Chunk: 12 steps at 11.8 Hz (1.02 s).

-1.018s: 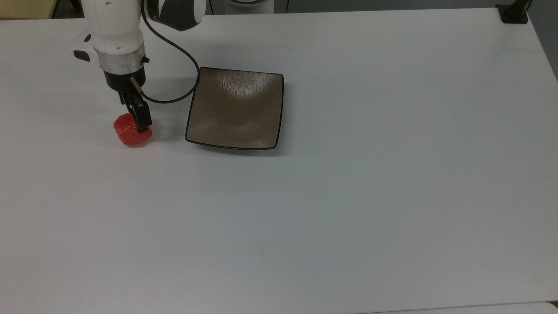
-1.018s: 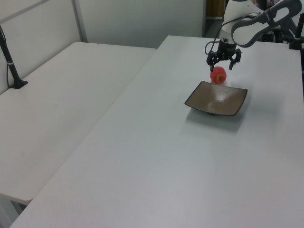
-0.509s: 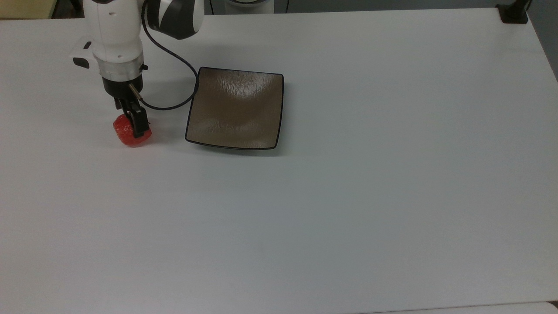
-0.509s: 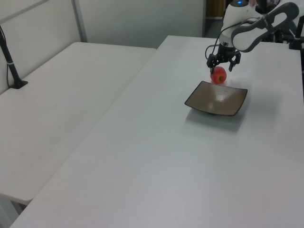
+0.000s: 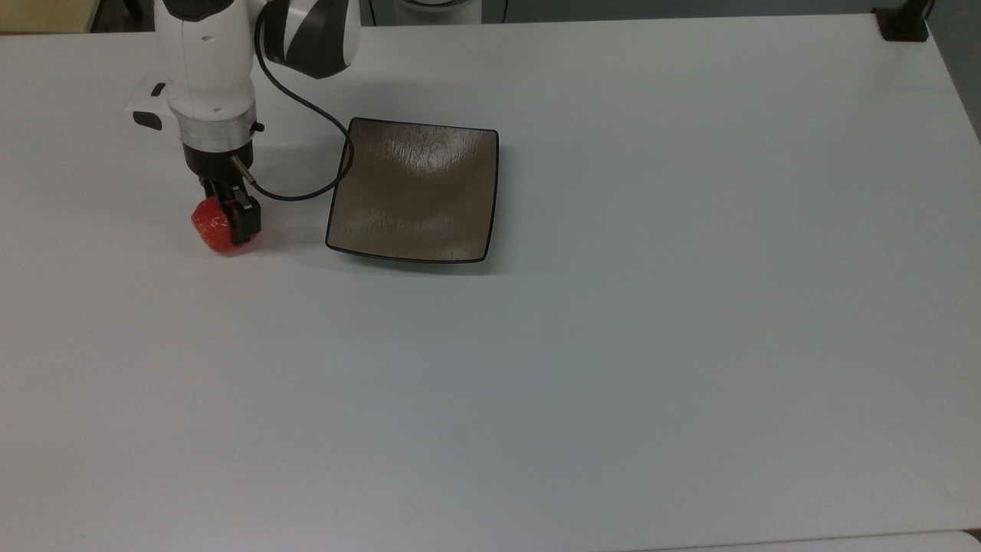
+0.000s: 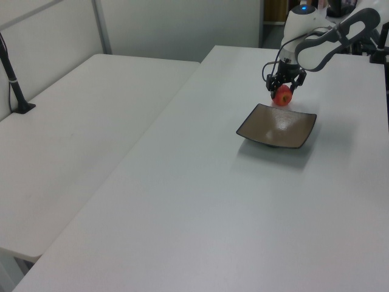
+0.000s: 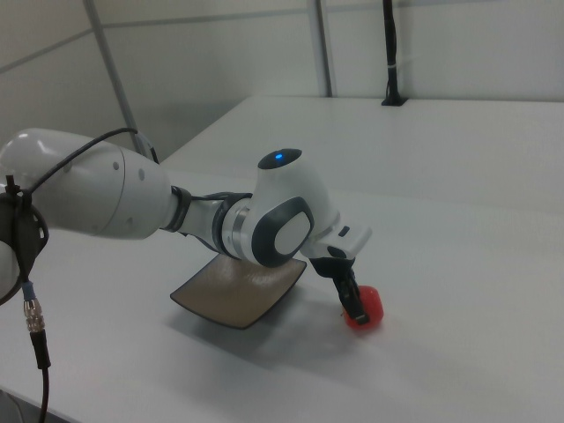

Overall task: Apples placed on a ceramic plate
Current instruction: 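Lift the held apple and carry it over the brown plate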

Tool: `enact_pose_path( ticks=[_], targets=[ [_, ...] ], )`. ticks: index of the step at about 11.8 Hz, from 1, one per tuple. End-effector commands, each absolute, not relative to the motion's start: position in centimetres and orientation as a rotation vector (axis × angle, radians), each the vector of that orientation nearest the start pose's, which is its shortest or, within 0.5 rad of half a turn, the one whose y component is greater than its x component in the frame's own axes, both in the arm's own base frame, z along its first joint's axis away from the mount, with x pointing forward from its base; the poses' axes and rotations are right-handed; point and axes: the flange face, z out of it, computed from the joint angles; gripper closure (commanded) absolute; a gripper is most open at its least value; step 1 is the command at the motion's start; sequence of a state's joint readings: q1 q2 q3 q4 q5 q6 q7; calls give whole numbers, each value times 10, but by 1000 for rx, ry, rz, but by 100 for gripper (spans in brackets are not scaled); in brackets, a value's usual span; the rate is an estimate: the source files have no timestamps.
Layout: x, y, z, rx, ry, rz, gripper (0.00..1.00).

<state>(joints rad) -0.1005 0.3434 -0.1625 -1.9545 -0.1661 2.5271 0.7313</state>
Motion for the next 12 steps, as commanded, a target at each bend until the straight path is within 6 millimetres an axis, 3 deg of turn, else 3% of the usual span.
enact_pose_path(
  ticks=[1,5,6,9,12],
  targets=[
    [620,-157,346,-2912,1333,-515,36],
    [621,-143,395,-2860,1310,-608,36],
    [621,-130,406,-2859,1278,-626,36],
    [613,-73,443,-2900,1170,-563,35],
    [601,-6,457,-2979,1021,-449,35]
  ],
)
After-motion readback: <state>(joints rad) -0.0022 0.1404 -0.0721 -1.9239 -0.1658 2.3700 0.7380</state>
